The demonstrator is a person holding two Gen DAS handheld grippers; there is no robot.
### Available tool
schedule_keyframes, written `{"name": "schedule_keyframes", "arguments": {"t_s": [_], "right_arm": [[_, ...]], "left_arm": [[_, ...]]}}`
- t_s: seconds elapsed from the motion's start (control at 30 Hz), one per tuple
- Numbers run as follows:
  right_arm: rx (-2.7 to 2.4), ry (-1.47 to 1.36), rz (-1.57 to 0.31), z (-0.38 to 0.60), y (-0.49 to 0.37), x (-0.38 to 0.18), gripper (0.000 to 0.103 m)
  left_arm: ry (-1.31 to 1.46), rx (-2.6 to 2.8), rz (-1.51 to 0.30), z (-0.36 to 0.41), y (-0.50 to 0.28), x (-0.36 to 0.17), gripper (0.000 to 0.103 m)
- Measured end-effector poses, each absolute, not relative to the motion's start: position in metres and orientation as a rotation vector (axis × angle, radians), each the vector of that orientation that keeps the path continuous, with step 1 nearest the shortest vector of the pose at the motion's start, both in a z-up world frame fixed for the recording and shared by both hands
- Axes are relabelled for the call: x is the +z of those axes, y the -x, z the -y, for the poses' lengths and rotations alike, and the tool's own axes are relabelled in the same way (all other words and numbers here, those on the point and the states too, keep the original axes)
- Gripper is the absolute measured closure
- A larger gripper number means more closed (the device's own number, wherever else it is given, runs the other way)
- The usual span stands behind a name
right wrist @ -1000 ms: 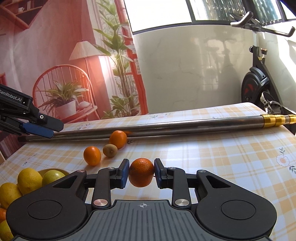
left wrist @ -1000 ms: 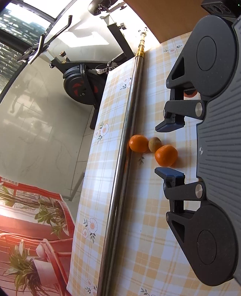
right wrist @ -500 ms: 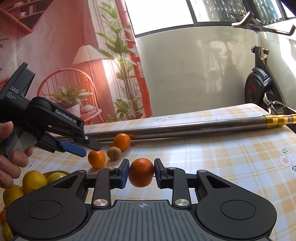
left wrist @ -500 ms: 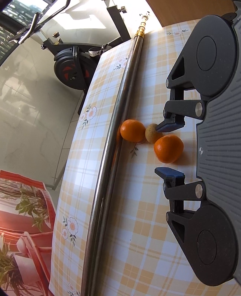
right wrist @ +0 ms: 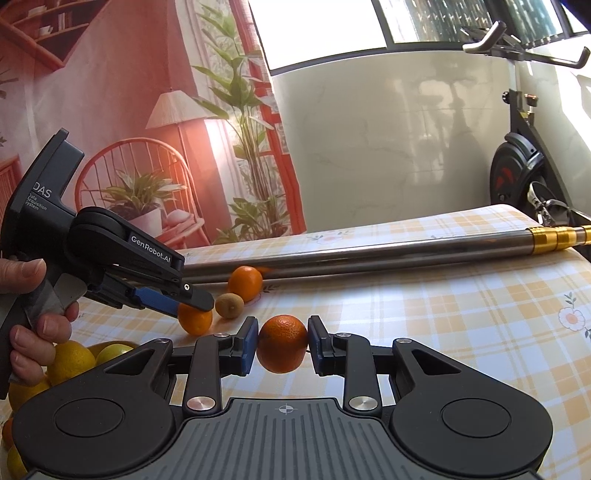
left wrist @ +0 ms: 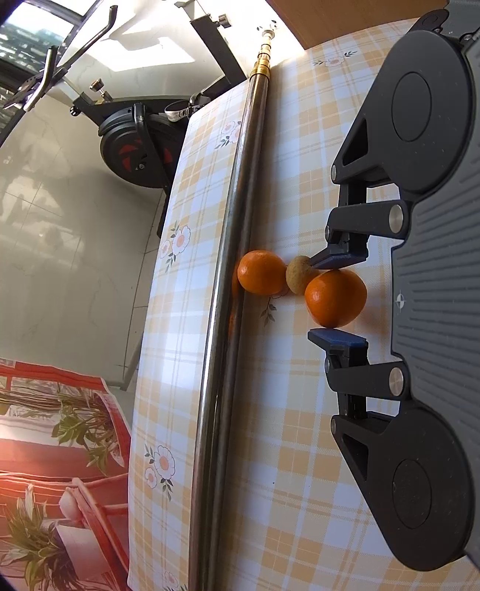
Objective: Organize fruits
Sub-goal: 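Carry the tangerine over the plate with the left gripper while the right gripper carries its tangerine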
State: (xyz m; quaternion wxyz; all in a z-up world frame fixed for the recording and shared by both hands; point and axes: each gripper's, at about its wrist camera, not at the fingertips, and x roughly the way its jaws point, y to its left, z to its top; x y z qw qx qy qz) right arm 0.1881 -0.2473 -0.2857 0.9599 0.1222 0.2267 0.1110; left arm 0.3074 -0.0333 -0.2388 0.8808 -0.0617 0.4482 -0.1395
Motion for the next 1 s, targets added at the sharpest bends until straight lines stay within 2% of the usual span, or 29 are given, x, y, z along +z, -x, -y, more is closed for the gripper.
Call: {"name": "schedule_keyframes", "arguments": {"t_s": [0.37, 0.67, 1.0], "right_arm": [[0.240, -0.254, -0.458, 0.247, -0.187, -0.286, 0.076], [0.199, -0.244, -0.484, 0.245, -0.185, -0.285, 0.076], [0.267, -0.308, -0.530, 0.231, -0.138, -0.277, 0.076]], "left_arm": [[0.120, -0.422, -0.852, 0.020, -0.242, -0.204, 0.066], [0.111, -0.469, -0.835, -0.011, -0.201, -0.198, 0.066], [0.130, -0.496, -0.869, -0.037, -0.177, -0.210, 0.066]]}}
